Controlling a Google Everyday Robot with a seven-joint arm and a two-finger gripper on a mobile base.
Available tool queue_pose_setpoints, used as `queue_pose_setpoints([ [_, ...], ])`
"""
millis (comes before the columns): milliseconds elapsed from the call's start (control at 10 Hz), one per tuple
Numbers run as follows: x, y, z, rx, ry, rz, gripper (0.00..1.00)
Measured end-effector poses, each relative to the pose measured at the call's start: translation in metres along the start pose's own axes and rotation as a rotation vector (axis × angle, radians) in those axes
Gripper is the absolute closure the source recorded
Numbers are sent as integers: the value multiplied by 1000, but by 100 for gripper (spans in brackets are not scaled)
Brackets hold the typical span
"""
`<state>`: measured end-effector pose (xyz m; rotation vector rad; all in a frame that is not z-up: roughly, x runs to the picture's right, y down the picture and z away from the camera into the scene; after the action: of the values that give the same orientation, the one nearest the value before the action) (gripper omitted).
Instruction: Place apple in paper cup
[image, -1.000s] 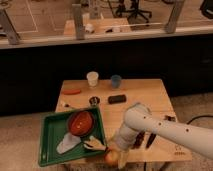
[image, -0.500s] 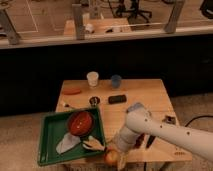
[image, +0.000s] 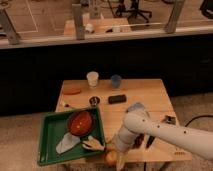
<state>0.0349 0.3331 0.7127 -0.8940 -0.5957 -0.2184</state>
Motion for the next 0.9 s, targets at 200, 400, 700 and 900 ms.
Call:
queue_pose_setpoints([
  [200, 1, 0, 5, -24, -2, -7, 25],
  [400, 2, 0, 10, -48, 3, -12, 46],
  [700, 7, 0, 10, -55, 9, 9, 76],
  [900, 16, 3, 0, -30, -5, 51, 92],
])
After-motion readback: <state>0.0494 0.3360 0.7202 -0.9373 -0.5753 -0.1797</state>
